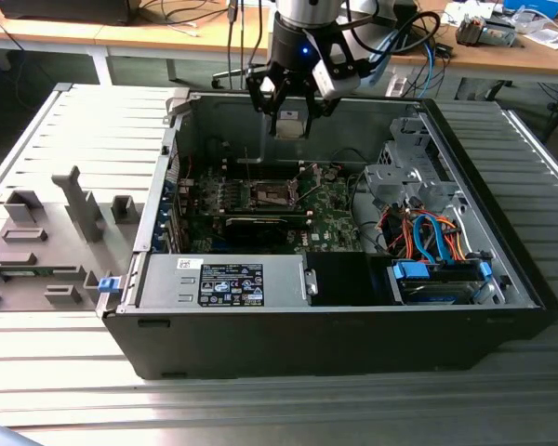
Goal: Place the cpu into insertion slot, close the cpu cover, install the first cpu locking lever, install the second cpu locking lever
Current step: 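Place the cpu into insertion slot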
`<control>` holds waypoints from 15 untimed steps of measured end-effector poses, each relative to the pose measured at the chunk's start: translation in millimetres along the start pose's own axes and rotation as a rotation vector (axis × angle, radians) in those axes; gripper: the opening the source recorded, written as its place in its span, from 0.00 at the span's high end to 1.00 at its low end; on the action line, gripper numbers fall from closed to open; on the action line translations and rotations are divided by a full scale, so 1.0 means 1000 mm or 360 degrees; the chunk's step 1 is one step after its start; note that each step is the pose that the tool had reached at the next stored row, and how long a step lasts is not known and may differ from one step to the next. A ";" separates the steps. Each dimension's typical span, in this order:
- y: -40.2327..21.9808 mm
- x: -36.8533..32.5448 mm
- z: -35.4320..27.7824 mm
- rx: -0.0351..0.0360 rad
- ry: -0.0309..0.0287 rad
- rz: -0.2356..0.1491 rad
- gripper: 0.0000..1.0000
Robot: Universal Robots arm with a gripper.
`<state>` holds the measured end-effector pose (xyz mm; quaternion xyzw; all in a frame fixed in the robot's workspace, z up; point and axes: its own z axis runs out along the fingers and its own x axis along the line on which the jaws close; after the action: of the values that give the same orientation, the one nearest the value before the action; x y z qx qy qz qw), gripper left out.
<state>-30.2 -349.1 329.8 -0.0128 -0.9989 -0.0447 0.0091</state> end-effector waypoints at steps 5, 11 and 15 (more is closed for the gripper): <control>-0.0003 0.0000 0.0017 0.0000 0.00000 0.0000 0.46; -0.0006 -0.0001 0.0037 0.0000 -0.00001 0.0000 0.46; -0.0009 -0.0001 0.0047 0.0000 -0.00001 0.0000 0.46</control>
<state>-30.2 -349.5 325.0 -0.0128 -0.9989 -0.0447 0.0091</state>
